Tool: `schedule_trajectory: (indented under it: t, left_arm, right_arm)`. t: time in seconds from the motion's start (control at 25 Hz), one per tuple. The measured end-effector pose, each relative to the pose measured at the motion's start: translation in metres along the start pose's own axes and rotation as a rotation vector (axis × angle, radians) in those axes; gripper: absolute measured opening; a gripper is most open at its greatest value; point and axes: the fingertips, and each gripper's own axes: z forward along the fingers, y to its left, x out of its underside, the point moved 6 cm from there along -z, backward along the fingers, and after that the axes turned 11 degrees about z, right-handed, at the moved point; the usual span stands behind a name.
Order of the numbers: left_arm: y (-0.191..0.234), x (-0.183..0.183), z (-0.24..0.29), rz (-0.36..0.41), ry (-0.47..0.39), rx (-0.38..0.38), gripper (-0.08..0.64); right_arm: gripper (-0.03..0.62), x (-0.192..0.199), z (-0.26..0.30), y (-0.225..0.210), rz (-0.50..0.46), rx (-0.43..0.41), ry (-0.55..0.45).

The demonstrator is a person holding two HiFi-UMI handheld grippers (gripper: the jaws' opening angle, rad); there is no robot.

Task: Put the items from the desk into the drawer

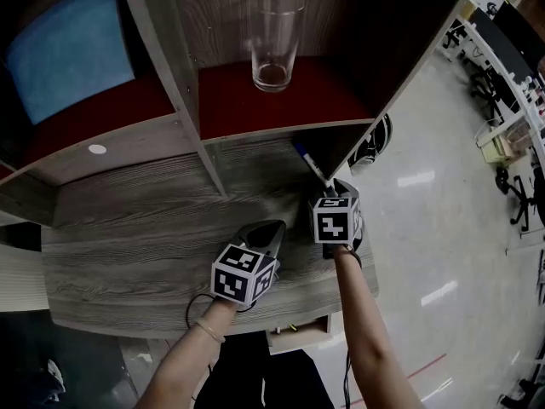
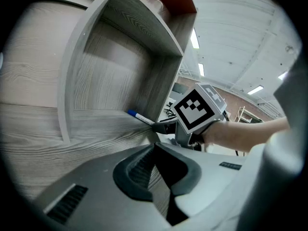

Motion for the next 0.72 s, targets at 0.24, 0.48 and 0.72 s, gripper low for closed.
schedule_trajectory:
  t: [0.24,0.48,0.72]
  left_arm:
    - [0.002,-0.003,0.001,-0.019,-0.006,-0.010,0.026]
    - [0.002,-0.005,0.001,-0.032,-0.016,-0.017,0.026]
    - [-0.002,-0.006,-0.004,-0.028,-0.018,-0.020,0.026]
  right_arm:
    - [0.091,-0.006,0.005,-0.002,0.080,-0.092,0.120]
    - [0.071,-0.006,0.005,0.000,0.052,-0.101,0.108]
    - [0.069,-0.001,-0.011,0.011,0.057,-0.132,0.063]
